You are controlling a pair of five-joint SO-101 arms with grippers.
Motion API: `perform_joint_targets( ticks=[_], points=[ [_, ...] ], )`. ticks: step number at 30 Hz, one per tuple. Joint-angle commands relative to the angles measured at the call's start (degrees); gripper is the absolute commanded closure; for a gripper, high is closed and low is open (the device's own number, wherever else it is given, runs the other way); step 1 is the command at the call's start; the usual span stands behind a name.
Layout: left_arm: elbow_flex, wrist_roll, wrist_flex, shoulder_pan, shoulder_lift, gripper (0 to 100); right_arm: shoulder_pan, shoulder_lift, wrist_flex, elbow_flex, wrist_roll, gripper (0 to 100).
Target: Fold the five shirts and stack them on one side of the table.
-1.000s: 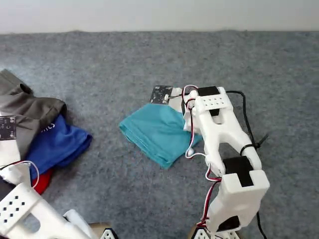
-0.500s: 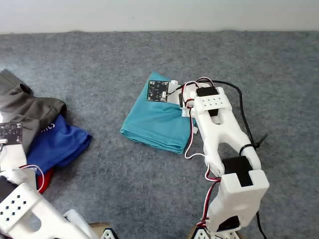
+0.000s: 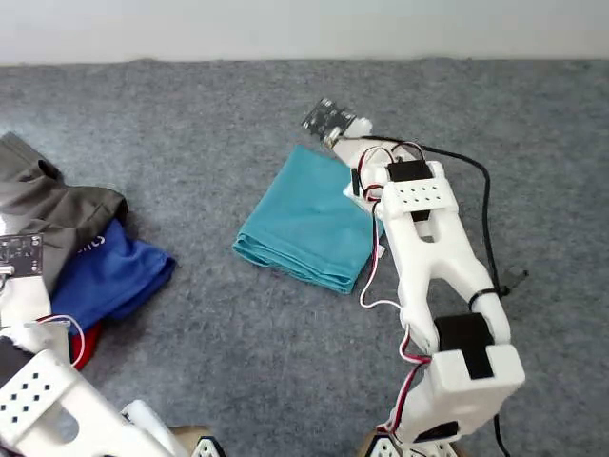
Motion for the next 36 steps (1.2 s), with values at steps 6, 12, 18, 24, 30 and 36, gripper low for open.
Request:
perform_joint_targets(
  ticks=[6, 12, 18, 24, 30, 36],
  points=[
    [-0.57, 0.09, -0.53, 0.00, -0.26, 98, -0.66, -9.45, 9.01, -1.23, -19.69, 74.5],
    [-0.57, 0.09, -0.70, 0.00, -0.26, 98, -4.00, -13.93, 18.95, -1.23, -38.33, 72.0],
    [-0.57, 0.00, -0.70, 0.00, -0.26, 98, -7.52, -13.32, 23.08, -1.05, -60.84, 62.3],
    [-0.57, -0.09, -0.44, 0.00, -0.26, 98, -7.60, -3.74, 13.67, -1.05, -72.88, 58.5],
    [-0.57, -0.09, -0.62, 0.00, -0.26, 98, -7.69, 8.22, 3.56, -1.14, -76.04, 58.6],
    [-0.57, -0.09, -0.70, 0.00, -0.26, 98, -7.78, 16.31, -4.26, -1.23, -76.13, 60.8]
  ],
)
